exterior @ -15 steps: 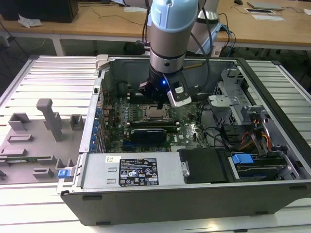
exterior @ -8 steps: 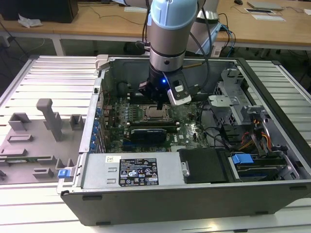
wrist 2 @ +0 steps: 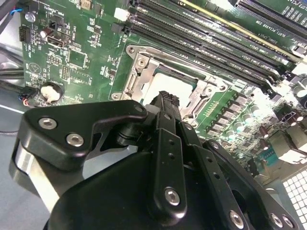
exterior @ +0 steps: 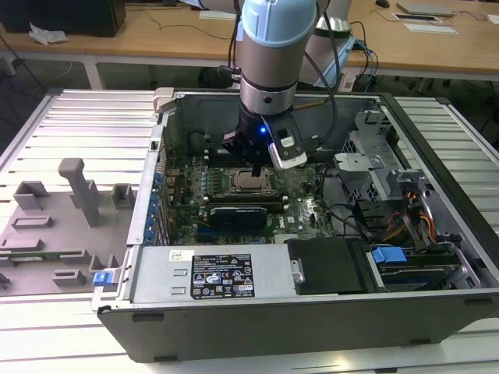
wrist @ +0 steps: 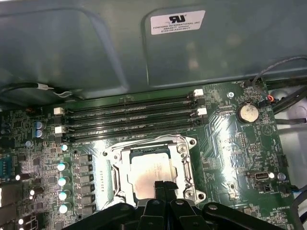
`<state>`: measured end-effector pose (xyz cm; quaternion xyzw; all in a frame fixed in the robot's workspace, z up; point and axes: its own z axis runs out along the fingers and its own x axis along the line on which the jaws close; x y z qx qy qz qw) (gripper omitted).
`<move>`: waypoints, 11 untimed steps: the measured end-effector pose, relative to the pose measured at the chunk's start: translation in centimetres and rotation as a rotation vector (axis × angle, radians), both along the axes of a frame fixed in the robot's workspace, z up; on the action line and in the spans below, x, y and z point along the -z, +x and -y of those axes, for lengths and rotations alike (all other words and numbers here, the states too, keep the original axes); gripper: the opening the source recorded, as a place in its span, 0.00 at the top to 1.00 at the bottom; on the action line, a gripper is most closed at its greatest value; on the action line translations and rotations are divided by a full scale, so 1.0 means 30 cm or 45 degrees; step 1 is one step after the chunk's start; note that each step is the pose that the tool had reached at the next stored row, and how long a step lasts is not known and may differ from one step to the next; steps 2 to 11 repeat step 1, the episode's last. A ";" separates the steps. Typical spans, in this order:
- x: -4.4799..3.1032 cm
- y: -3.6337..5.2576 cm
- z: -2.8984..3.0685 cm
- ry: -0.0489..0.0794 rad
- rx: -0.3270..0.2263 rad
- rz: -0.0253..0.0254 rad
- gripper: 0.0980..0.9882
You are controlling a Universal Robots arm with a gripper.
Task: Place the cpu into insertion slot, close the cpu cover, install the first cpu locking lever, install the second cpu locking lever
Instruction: 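Install the second cpu locking lever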
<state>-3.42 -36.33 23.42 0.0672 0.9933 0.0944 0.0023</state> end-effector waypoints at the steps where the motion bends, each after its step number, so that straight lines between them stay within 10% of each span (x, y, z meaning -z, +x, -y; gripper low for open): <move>1: 0.000 0.000 0.000 0.000 0.000 0.0000 0.99; 11: 0.000 0.000 0.000 0.000 0.000 0.0000 0.99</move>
